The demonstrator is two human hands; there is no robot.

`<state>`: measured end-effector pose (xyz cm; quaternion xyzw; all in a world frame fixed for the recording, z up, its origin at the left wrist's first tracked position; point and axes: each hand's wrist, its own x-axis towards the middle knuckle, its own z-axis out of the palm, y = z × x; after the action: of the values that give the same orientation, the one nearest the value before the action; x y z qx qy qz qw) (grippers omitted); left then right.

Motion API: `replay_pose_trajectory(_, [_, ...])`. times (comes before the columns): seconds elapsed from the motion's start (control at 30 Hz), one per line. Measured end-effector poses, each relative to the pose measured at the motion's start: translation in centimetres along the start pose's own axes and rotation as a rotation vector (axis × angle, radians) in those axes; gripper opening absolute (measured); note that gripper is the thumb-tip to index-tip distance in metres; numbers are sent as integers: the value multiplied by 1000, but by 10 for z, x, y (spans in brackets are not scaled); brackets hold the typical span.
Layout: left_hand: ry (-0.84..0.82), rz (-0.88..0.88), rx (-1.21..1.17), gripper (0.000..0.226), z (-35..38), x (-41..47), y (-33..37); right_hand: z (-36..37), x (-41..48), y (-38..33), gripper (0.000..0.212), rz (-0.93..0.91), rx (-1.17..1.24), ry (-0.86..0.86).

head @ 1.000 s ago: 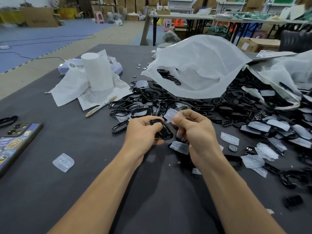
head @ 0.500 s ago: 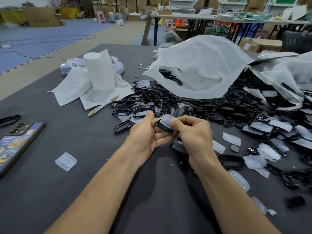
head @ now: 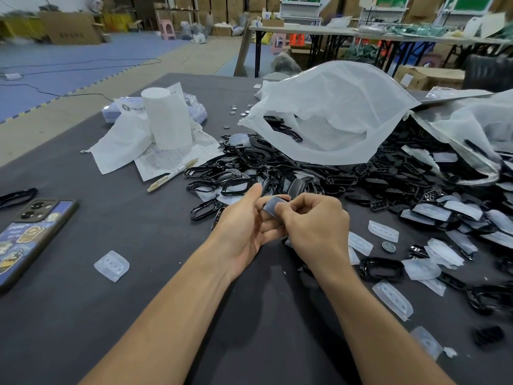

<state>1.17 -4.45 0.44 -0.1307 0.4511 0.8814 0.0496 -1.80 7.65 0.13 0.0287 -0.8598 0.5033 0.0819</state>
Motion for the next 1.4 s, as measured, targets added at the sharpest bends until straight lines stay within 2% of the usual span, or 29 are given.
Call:
replay_pose_trajectory(0.1, [-5, 31, 22, 32, 0, 0, -2, 0, 0, 0, 23, -22, -37, 15])
replay_pose_trajectory(0.17, [4, 46, 42, 27, 1, 0, -3, 0, 1, 0, 24, -23, -61, 18])
replay_pose_trajectory(0.4, [36, 98, 152, 34, 2, 1, -8, -1, 1, -1, 31, -21, -80, 9])
replay_pose_trajectory(0.77, [-20, 79, 81, 40, 2, -2, -4, -4, 1, -2, 27, -31, -87, 15])
replay_pose_trajectory(0.93, [-88, 72, 93, 62, -1, -3, -1, -7, 1, -5, 24, -38, -97, 30])
replay_pose_trajectory(1.17, [-12, 97, 136, 31, 0, -1, -2, -7, 1, -5, 25, -63, -82, 24])
replay_pose_trajectory(1.4, [-3, 108, 122, 31, 3, -3, -1, -11, 3, -6, 24, -97, -94, -27])
